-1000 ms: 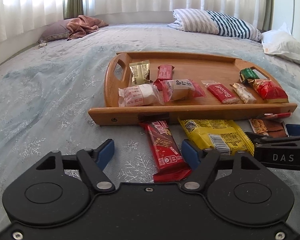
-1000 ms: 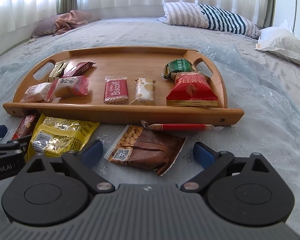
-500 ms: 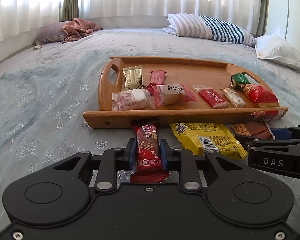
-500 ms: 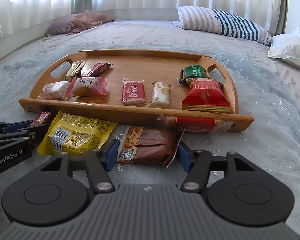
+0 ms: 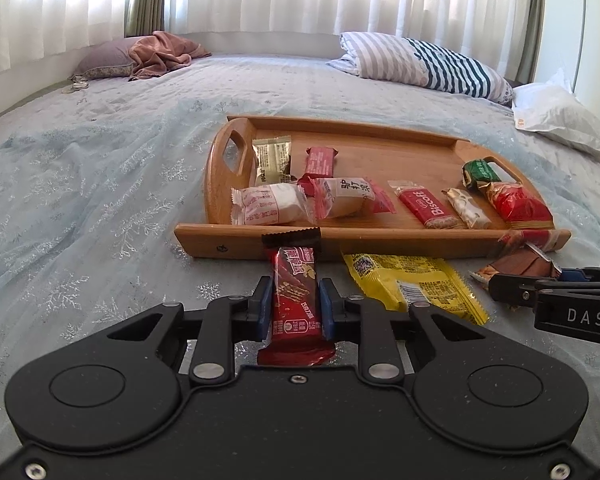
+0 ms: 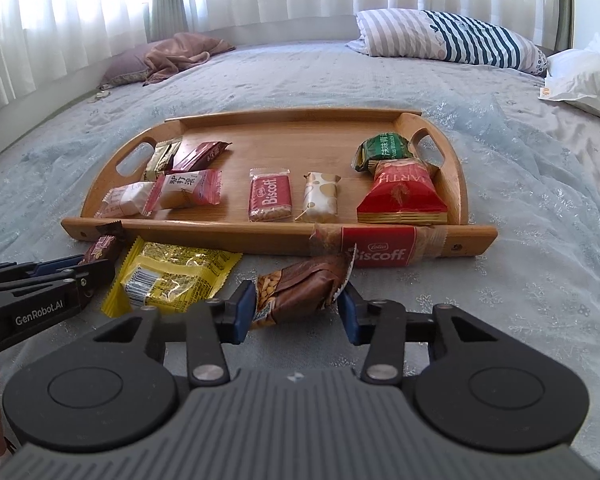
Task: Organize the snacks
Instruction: 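Grasp the red chocolate bar with the left tool while the right tool grasps the brown almond bag, then carry the red bar and brown almond bag over the tray with both tools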
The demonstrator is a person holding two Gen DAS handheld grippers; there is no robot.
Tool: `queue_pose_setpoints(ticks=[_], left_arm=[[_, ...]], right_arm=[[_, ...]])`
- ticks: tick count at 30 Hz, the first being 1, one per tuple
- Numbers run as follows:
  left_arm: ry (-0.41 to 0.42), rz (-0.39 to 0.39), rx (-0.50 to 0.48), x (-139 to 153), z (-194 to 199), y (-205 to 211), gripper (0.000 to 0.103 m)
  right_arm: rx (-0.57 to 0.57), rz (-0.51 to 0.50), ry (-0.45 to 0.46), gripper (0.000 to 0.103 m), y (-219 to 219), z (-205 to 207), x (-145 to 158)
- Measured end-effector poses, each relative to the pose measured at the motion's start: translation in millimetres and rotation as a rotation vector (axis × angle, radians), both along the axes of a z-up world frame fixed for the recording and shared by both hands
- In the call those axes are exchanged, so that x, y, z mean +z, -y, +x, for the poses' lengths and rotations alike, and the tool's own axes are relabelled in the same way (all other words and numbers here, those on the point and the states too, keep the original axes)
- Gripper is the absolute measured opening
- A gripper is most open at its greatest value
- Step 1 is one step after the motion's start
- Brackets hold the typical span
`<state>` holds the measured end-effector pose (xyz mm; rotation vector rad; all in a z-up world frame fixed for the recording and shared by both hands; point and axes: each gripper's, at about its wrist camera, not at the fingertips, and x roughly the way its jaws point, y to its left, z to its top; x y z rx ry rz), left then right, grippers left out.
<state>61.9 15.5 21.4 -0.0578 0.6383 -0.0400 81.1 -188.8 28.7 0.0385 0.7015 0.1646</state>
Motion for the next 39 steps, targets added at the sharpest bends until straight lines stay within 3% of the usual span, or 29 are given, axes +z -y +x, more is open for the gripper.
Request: queue_pose_setpoints(ticks=[21, 39], left_arm=[[0.122, 0.0, -0.019, 40, -9, -2, 0.023], [0.16, -0.038, -0.118, 54, 50, 33, 0.023]], right_arm=[[0.026, 0.068, 0.078, 0.048, -1, -7, 30], [0.013, 0.067, 0.135, 0.048, 12, 50, 44]])
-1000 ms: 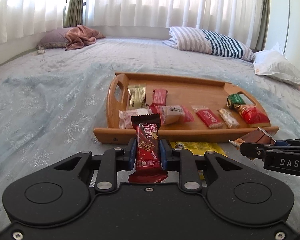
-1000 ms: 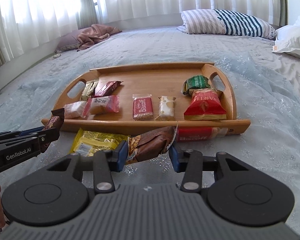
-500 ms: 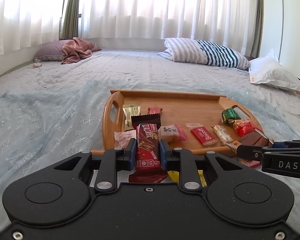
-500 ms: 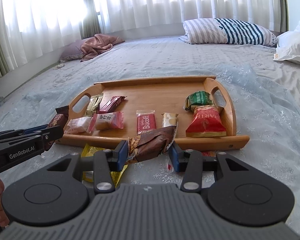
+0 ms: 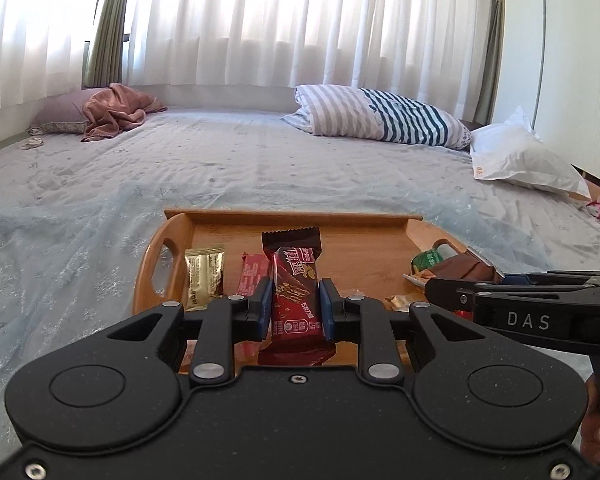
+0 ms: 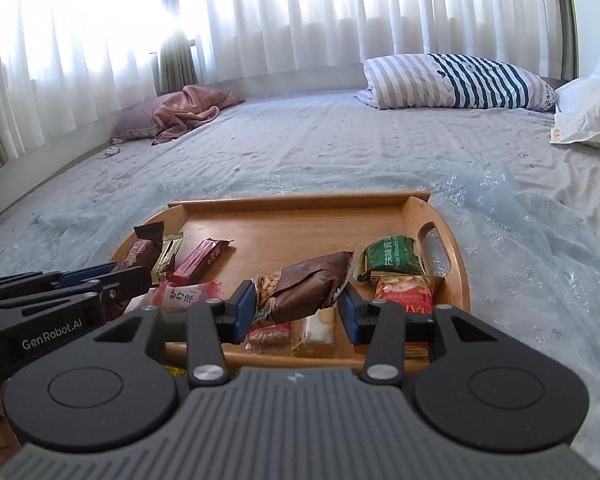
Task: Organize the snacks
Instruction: 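Carry the red bar and brown almond bag over the tray with both tools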
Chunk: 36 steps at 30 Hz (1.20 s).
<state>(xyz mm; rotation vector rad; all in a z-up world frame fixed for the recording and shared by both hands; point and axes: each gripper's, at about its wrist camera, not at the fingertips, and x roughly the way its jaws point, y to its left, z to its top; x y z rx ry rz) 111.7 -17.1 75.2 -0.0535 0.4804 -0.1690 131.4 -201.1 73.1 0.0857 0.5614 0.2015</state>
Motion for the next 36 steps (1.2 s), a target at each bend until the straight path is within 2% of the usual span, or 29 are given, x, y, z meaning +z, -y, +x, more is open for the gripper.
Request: queue_pose_setpoints(ticks=[4, 15, 20, 36], left_arm=[[0.009, 0.024, -0.022, 1, 18, 11, 0.023], [-0.048, -0.033, -0.035, -13, 72, 11, 0.023], [-0.05, -0.011, -0.041, -18, 90, 11, 0.022], [-0.093, -0.004, -0.026, -37, 105, 6, 0.021]], right_arm=[[-0.012, 0.007, 0.001, 0.048, 3, 19, -1], [-0.029, 0.015, -0.025, 0.049, 10, 66, -13], [-0.009, -0.006, -0.042, 0.049, 6, 82, -19], [0.052, -0.026, -0.124, 0.05, -8, 109, -40]])
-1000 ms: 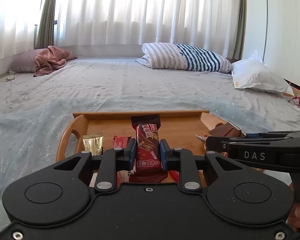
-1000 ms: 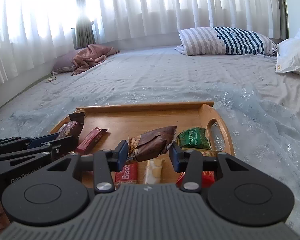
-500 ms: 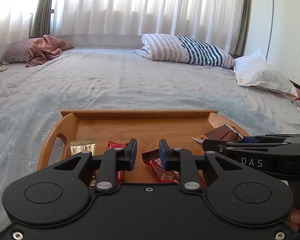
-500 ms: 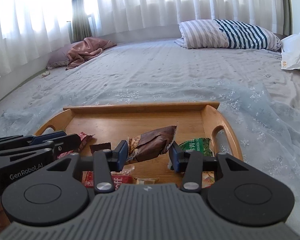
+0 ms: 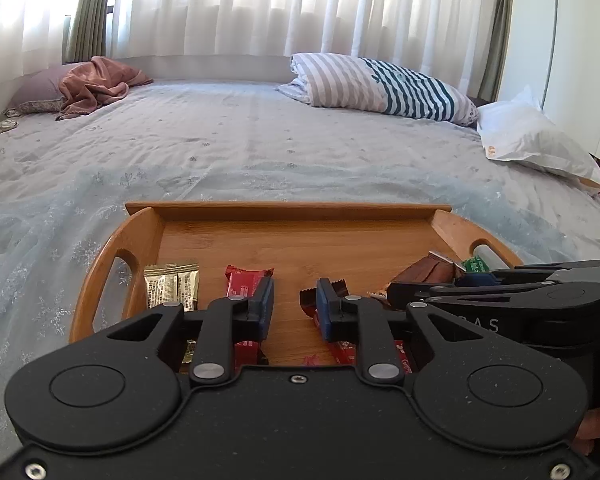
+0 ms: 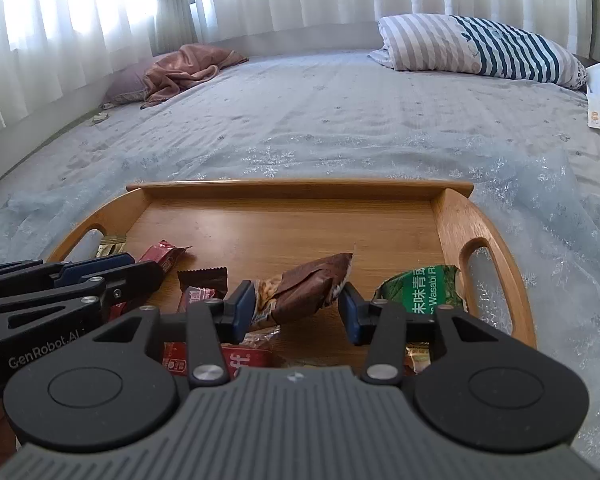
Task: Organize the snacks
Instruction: 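Carry the red bar and brown almond bag over the tray with both tools, then open both tools to drop the red bar and almond bag on the tray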
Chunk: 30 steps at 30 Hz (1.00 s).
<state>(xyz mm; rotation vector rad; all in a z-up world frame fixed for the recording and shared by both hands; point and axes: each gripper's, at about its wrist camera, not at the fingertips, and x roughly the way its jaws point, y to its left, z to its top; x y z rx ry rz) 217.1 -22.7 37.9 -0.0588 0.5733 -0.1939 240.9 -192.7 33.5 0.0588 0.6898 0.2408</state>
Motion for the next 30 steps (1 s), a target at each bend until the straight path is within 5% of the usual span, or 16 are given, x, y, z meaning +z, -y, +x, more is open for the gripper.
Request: queue_pose_setpoints(ticks=[8, 16, 20, 30], left_arm=[[-0.006, 0.012, -0.002, 0, -5, 1, 0.024], [0.01, 0.004, 0.03, 6, -15, -5, 0.035], [0.015, -0.001, 0.043, 9, -19, -9, 0.041], [0.024, 0.045, 0.097, 20, -38, -16, 0.072]], right_arm=[[-0.004, -0.024, -0.009, 0.066, -1, 0, -2], [-0.012, -0.075, 0.003, 0.091, -7, -3, 1], [-0.012, -0.083, 0.021, 0.095, -6, -8, 7], [-0.033, -0.086, 0.041, 0.103, 0, -27, 17]])
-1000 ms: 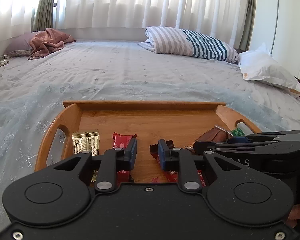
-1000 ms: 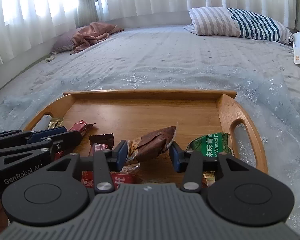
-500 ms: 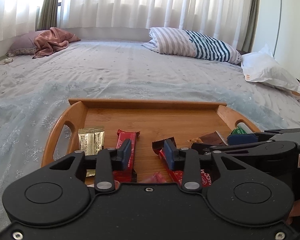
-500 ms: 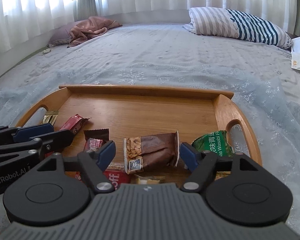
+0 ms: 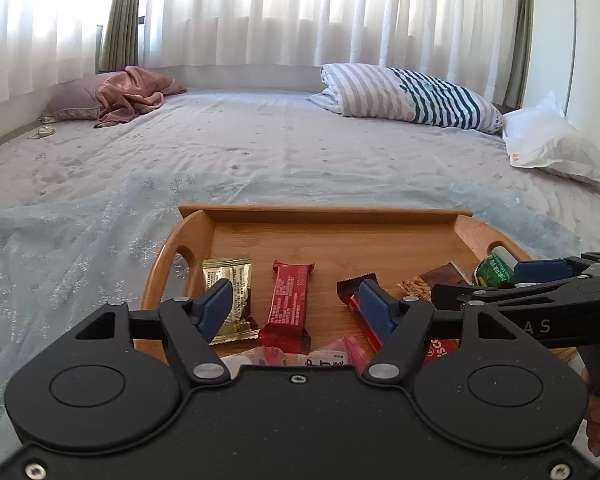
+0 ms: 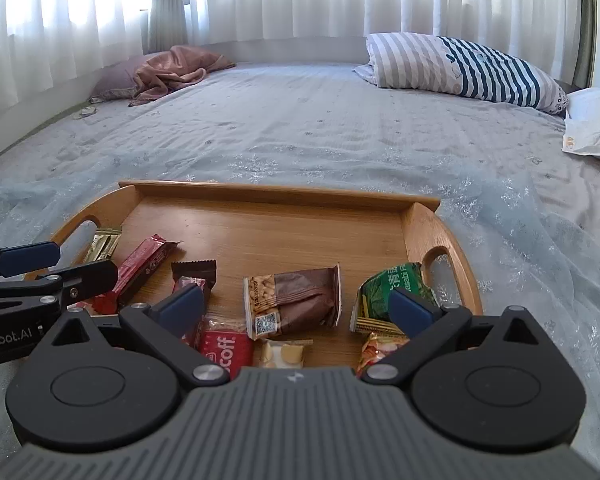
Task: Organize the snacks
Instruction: 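Open both tools to drop the red bar and almond bag on the tray, then move both open tools back to the remaining snacks beside the tray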
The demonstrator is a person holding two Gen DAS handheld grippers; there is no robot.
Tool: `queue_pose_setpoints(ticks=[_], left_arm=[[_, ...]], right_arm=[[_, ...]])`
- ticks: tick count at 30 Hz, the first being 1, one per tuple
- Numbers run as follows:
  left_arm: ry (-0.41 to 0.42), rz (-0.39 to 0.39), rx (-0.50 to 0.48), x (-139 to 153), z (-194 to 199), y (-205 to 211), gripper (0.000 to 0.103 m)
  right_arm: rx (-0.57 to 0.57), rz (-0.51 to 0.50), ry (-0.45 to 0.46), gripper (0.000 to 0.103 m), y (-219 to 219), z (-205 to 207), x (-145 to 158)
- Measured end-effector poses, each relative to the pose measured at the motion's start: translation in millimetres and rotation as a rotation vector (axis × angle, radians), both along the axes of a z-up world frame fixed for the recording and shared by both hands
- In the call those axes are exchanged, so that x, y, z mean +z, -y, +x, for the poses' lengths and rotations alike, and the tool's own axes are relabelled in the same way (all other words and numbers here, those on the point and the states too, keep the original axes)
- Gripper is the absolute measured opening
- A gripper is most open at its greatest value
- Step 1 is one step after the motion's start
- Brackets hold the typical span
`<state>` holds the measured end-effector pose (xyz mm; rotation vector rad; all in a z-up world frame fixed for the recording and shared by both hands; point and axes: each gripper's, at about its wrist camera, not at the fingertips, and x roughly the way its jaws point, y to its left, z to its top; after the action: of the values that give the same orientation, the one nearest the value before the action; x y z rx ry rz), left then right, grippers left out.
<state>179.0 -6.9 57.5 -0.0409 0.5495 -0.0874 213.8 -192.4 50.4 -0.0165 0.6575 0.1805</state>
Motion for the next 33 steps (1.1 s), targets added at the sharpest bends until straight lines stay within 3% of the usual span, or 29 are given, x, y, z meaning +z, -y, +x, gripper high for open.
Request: queue_pose_setpoints(ticks=[3, 7, 9, 17, 33], left_arm=[[-0.009, 0.0, 0.012, 2, -6, -4, 0.082], [-0.012, -0.002, 0.027, 5, -16, -8, 0.088], [-0.019, -0.01, 0.031, 5, -20, -10, 0.099], [-0.063, -0.08, 0.037, 3, -35, -17, 0.102], [-0.075, -0.041, 0.003, -1, -83, -11, 0.103]], right_arm=[[-0.003, -0.008, 0.0, 0.103, 0, -8, 1], [-0.017, -0.011, 0.006, 0.103, 3, -19, 3], [-0.031, 0.004, 0.007, 0.103, 7, -26, 5], [-0.071, 0.022, -0.001, 0.103, 17, -50, 8], [-0.141, 0.08, 0.001, 0.103, 34, -110, 7]])
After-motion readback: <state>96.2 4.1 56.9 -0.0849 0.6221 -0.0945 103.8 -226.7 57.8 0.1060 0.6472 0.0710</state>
